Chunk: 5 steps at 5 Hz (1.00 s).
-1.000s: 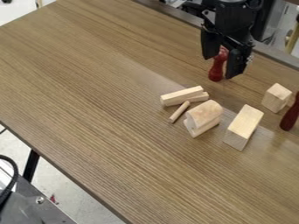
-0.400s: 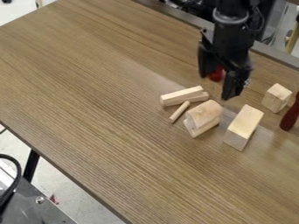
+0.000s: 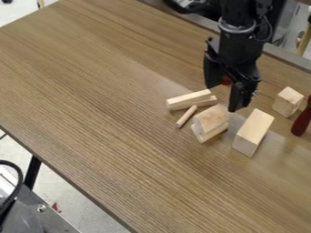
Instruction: Put the double cylinder on top of the block
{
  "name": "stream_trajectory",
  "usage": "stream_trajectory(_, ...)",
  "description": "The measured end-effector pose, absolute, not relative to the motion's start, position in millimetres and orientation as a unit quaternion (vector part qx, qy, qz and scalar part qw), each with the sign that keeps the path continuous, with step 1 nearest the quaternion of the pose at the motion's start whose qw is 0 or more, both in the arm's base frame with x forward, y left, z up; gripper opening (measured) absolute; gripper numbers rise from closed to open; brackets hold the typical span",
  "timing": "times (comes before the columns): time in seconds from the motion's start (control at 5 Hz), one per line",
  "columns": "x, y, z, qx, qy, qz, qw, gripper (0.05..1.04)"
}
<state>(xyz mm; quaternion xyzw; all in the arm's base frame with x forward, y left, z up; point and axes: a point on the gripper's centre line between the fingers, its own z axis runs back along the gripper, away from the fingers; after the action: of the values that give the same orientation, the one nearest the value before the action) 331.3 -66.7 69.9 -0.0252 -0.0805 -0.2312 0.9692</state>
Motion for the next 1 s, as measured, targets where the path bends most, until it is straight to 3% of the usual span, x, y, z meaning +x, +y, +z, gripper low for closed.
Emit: stream_trajectory(1.0, 320, -70, 51, -0.013, -0.076, -0.228, 0.971, 0.999)
